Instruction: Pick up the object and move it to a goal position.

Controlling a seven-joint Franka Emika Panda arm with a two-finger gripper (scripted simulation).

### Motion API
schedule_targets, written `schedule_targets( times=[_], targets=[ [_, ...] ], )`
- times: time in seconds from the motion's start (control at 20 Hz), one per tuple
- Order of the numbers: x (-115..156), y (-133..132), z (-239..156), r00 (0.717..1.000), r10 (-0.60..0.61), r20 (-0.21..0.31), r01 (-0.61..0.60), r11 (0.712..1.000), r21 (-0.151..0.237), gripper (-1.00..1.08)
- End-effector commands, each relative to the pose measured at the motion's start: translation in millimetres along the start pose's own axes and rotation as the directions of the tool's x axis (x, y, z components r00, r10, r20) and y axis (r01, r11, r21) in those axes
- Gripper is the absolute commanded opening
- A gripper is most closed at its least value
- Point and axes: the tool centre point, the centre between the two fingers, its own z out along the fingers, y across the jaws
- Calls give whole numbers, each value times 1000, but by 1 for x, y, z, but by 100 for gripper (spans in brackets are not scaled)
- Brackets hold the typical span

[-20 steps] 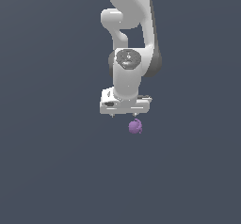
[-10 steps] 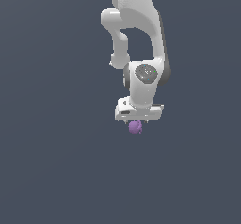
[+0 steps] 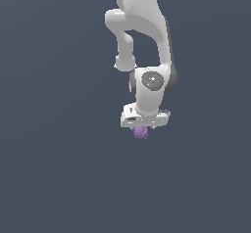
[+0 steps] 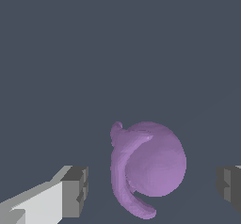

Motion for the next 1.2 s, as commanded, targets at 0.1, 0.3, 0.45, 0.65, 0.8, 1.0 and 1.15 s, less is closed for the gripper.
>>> schedule_targets(
  times=[0.1, 0.3, 0.45, 0.65, 0.8, 1.0, 1.15],
  targets=[
    [-1, -1, 24, 1000, 1, 0, -1, 1000, 0, 100],
    [-1, -1, 37, 1000, 1, 0, -1, 1000, 0, 100],
    [0, -1, 39, 1000, 1, 0, -1, 1000, 0, 100],
    [0, -1, 39, 1000, 1, 0, -1, 1000, 0, -100],
    [0, -1, 39, 1000, 1, 0, -1, 1000, 0, -100],
    [0, -1, 38, 1000, 2, -1, -2, 1000, 0, -100],
    [-1, 1, 37, 1000, 2, -1, -2, 1000, 0, -100]
  ],
)
